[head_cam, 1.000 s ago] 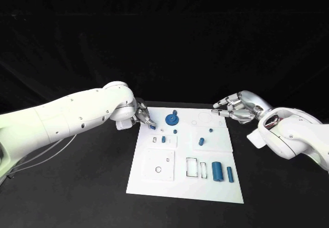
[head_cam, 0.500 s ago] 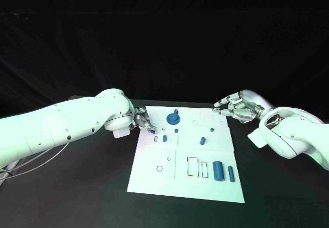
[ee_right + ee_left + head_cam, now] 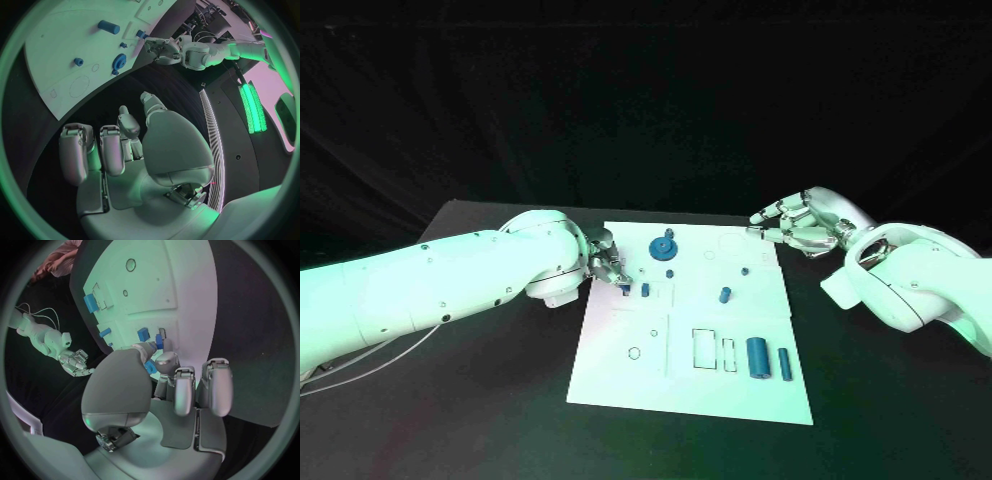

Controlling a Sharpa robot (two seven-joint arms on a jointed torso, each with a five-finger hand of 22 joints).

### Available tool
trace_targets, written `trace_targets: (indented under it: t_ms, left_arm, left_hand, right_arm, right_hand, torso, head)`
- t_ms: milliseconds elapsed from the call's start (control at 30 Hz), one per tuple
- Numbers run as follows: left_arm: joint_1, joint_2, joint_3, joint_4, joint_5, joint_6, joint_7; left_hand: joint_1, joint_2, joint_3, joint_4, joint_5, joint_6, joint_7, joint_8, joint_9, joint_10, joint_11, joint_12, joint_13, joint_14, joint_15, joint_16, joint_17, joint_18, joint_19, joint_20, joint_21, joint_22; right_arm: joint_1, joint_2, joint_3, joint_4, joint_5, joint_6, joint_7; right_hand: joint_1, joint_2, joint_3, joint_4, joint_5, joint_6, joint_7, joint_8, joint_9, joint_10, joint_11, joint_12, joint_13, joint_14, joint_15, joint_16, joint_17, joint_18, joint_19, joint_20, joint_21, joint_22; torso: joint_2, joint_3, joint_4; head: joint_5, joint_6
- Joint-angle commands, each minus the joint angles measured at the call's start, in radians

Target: Assemble the parts on the task board

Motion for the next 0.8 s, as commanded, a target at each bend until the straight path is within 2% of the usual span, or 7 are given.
trace_targets:
  t_ms: [33, 167, 433, 600, 800]
  left_arm:
    - [-0.002, 0.003, 0.0, 0.008, -0.032, -0.036, 0.013]
    - [-0.003, 0.005, 0.0, 0.01, -0.034, -0.028, 0.008]
    - [-0.004, 0.008, 0.0, 0.011, -0.04, 0.036, -0.009]
    - [-0.004, 0.011, 0.0, 0.01, -0.056, 0.079, -0.017]
    - [-0.005, 0.014, 0.0, 0.007, -0.081, 0.089, -0.027]
  left_hand:
    - [-0.004, -0.007, 0.17, -0.161, 0.0, 0.015, -0.014, 0.006, 0.029, 0.008, -0.001, 0.006, 0.001, 0.105, -0.01, 0.003, 0.263, -0.006, 0.018, -0.003, 0.007, 0.133]
    - [-0.004, -0.007, 0.17, -0.161, 0.0, 0.015, -0.014, 0.006, 0.029, 0.008, -0.001, 0.006, 0.001, 0.105, -0.01, 0.003, 0.263, -0.006, 0.018, -0.003, 0.007, 0.133]
    - [-0.006, -0.008, 0.173, -0.162, 0.0, 0.016, -0.014, 0.007, 0.03, 0.008, -0.002, 0.004, -0.001, 0.105, -0.01, 0.003, 0.263, -0.006, 0.018, -0.003, 0.007, 0.133]
    - [-0.007, -0.017, 0.181, -0.168, -0.001, 0.018, -0.015, 0.009, 0.032, 0.012, -0.003, 0.006, 0.001, 0.105, -0.011, 0.003, 0.263, -0.007, 0.022, -0.004, 0.011, 0.14]
    - [-0.009, -0.024, 0.185, -0.173, -0.001, 0.02, -0.016, 0.011, 0.034, 0.015, -0.004, 0.008, 0.003, 0.105, -0.012, 0.003, 0.263, -0.009, 0.027, -0.004, 0.014, 0.146]
  right_arm:
    - [-0.001, 0.0, 0.0, 0.0, -0.003, -0.001, 0.009]
    - [-0.001, -0.001, 0.0, 0.0, -0.004, -0.001, 0.008]
    - [-0.001, -0.001, 0.0, 0.0, -0.005, 0.0, 0.008]
    - [-0.002, -0.001, 0.0, -0.001, -0.005, 0.001, 0.009]
    - [-0.003, -0.001, 0.0, 0.0, -0.005, 0.001, 0.01]
  right_hand:
    - [-0.006, 0.009, -0.002, 0.005, 0.006, 0.0, -0.003, 0.004, -0.001, -0.004, 0.002, -0.004, 0.002, 0.069, -0.007, -0.004, 0.103, 0.012, 0.022, -0.006, -0.004, 0.183]
    - [-0.006, 0.009, -0.002, 0.005, 0.006, 0.0, -0.003, 0.004, -0.001, -0.004, 0.002, -0.004, 0.002, 0.069, -0.007, -0.004, 0.103, 0.012, 0.022, -0.006, -0.004, 0.183]
    - [-0.006, 0.009, -0.002, 0.005, 0.006, 0.0, -0.003, 0.004, -0.001, -0.004, 0.002, -0.004, 0.002, 0.069, -0.007, -0.004, 0.103, 0.012, 0.022, -0.006, -0.004, 0.183]
    - [-0.006, 0.009, -0.002, 0.005, 0.006, 0.0, -0.003, 0.004, -0.001, -0.004, 0.002, -0.004, 0.002, 0.069, -0.007, -0.004, 0.103, 0.012, 0.022, -0.006, -0.004, 0.183]
    - [-0.007, 0.009, -0.003, 0.006, 0.008, 0.0, -0.003, 0.005, -0.001, -0.004, 0.002, -0.004, 0.001, 0.069, -0.007, -0.004, 0.104, 0.012, 0.022, -0.006, -0.004, 0.183]
  torso:
    - [0.0, 0.0014, -0.0014]
    - [0.0, 0.0009, -0.0004]
    - [0.0, 0.0009, 0.0003]
    - [-0.001, 0.0004, -0.0005]
    - [-0.001, 0.0012, -0.0009]
  head:
    - [0.0, 0.0]
    - [-0.001, 0.001]
    - [-0.001, 0.002]
    - [-0.001, 0.003]
    - [0.001, 0.005]
